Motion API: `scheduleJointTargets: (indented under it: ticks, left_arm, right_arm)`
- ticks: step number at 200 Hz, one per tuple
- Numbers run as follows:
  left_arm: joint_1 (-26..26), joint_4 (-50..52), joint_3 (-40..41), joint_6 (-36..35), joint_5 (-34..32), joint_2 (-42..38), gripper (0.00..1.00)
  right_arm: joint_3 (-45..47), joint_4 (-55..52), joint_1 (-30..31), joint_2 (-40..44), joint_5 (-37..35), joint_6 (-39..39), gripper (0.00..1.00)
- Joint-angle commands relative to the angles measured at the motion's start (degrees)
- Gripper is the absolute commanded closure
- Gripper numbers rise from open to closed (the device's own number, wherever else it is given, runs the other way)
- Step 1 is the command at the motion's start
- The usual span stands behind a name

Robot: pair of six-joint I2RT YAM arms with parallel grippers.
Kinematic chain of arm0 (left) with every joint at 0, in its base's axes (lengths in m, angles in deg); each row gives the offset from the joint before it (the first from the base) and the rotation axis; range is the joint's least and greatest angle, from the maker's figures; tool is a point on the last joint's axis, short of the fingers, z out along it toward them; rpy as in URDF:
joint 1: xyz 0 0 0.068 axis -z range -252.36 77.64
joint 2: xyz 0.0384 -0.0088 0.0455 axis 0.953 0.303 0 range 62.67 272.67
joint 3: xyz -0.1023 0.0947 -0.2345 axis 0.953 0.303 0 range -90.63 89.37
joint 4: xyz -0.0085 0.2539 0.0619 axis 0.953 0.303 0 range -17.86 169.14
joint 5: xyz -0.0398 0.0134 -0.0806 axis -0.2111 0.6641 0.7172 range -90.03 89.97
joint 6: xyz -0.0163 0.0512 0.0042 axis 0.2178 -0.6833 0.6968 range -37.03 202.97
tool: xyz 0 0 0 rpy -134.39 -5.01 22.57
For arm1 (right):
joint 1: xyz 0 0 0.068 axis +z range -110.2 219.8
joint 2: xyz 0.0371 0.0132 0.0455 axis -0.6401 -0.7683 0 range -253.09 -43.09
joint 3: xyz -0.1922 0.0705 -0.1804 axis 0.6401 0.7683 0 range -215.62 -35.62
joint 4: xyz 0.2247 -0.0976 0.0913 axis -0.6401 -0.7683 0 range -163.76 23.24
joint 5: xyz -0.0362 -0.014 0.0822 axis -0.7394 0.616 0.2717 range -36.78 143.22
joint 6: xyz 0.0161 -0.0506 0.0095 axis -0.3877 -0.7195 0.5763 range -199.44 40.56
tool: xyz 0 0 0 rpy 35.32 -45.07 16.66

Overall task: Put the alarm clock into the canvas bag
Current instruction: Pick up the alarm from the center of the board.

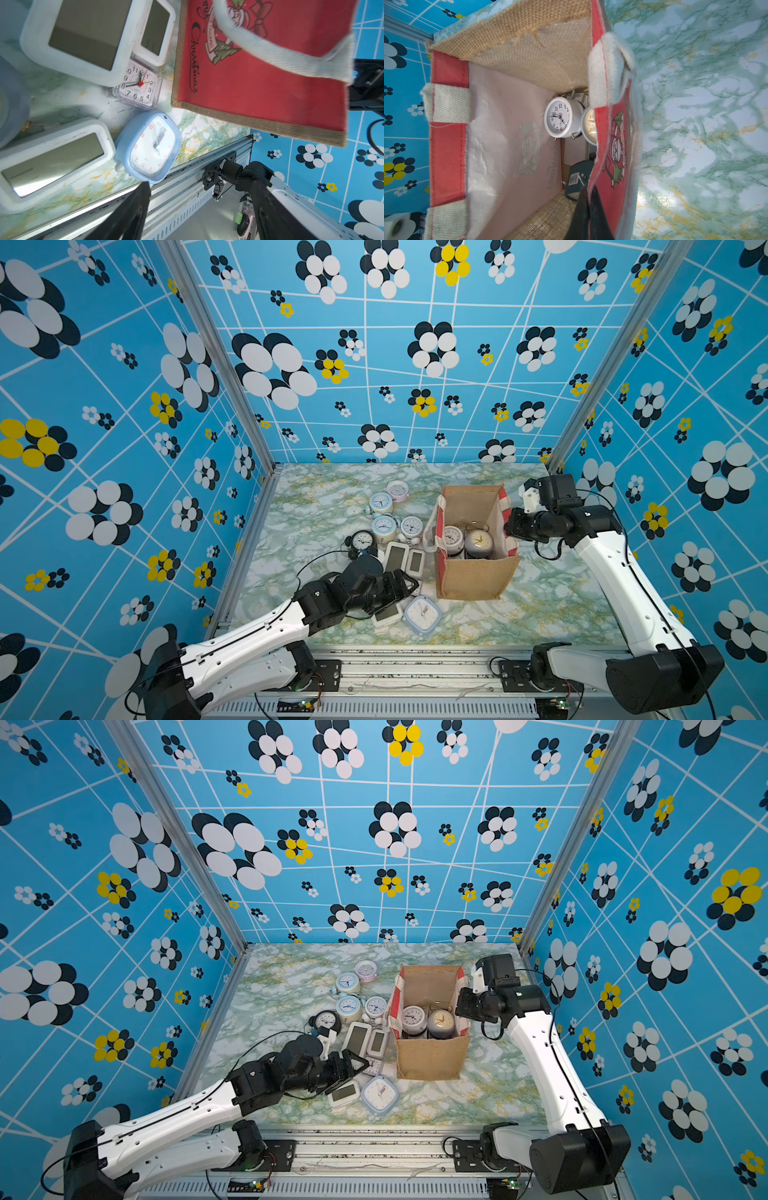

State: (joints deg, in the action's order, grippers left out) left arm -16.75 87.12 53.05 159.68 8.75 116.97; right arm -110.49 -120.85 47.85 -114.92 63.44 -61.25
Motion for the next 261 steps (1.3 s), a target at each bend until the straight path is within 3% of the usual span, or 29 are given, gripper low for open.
scheduleJointTargets:
  ticks: [1, 47, 112, 187, 261]
  left_arm:
    - [2.3, -7.1, 4.4, 8.8, -1.8, -0.5, 0.20]
    - [7.1, -14.1, 13.7, 17.3, -5.3, -1.2, 0.18]
    - [10.2, -28.5, 20.2, 22.8, -6.8, 7.0, 0.14]
    - [10.6, -48.4, 23.7, 23.0, -7.1, 21.2, 0.15]
    - [10.5, -54.7, 24.5, 21.5, -8.4, 27.0, 0.21]
  right_arm:
    - [-0.3, 0.9, -0.2, -0.1, 1.8, -1.4, 1.00]
    - [-0.4, 0.9, 0.0, 0.6, 2.5, -1.6, 1.00]
    - [0.5, 1.0, 0.1, 2.0, 2.8, -1.5, 1.00]
    - [0.7, 0.4, 0.1, 2.7, 2.8, -2.1, 1.00]
    - [0.7, -0.3, 0.1, 2.8, 2.4, -2.9, 1.00]
